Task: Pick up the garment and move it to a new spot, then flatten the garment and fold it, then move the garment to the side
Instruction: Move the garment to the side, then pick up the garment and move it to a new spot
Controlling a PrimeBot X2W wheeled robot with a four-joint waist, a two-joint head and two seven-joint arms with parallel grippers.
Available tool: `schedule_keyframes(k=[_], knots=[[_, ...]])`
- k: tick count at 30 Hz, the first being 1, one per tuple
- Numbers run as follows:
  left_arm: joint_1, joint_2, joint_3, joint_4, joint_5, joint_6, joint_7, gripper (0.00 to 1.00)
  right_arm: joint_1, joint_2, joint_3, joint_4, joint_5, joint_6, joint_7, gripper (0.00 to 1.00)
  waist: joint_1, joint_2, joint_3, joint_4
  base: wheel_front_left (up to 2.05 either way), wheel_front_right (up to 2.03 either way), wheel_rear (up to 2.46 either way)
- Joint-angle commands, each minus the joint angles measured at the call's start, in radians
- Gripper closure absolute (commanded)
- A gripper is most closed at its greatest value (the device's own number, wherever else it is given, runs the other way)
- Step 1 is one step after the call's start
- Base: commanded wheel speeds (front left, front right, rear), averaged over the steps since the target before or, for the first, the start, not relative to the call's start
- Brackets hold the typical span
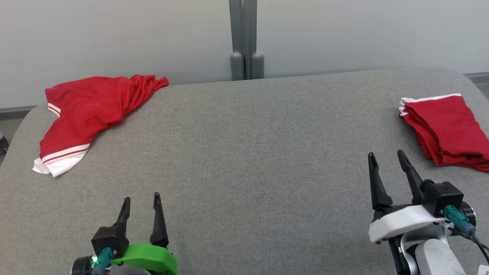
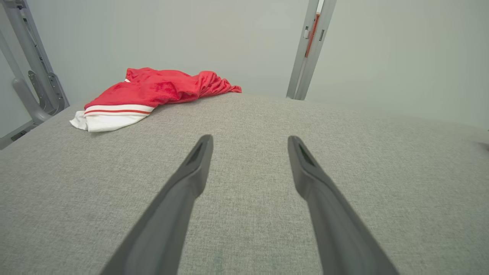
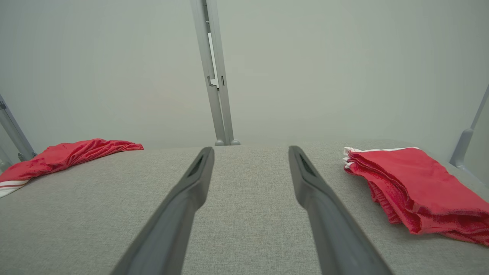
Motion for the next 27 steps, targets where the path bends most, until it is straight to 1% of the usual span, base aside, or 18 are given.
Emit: schedule_keyframes(k=[1, 5, 11, 27], knots=[[0.011, 0.000, -0.002, 0.000, -0.006, 0.001, 0.000, 0.00, 0.024, 0.000, 0.003, -0.018, 0.022, -0.001, 0.003, 0.00, 0.0000, 0.0000, -0.002, 0.000, 0.00, 0.00, 0.00], [0.007, 0.000, -0.011, 0.001, -0.015, 0.005, 0.000, 0.00, 0.053, 0.000, 0.010, -0.040, 0.044, -0.001, 0.006, 0.00, 0.0000, 0.0000, -0.001, -0.003, 0.00, 0.00, 0.00], [-0.006, 0.000, -0.023, 0.000, -0.021, 0.010, 0.000, 0.00, 0.062, 0.000, 0.019, -0.034, 0.055, -0.001, 0.011, 0.00, 0.0000, 0.0000, -0.001, -0.004, 0.00, 0.00, 0.00], [-0.015, 0.000, -0.031, -0.010, -0.021, 0.010, 0.000, 0.00, 0.069, 0.001, 0.018, -0.027, 0.047, -0.001, 0.024, 0.00, 0.0000, 0.0000, 0.007, 0.008, 0.00, 0.00, 0.00]])
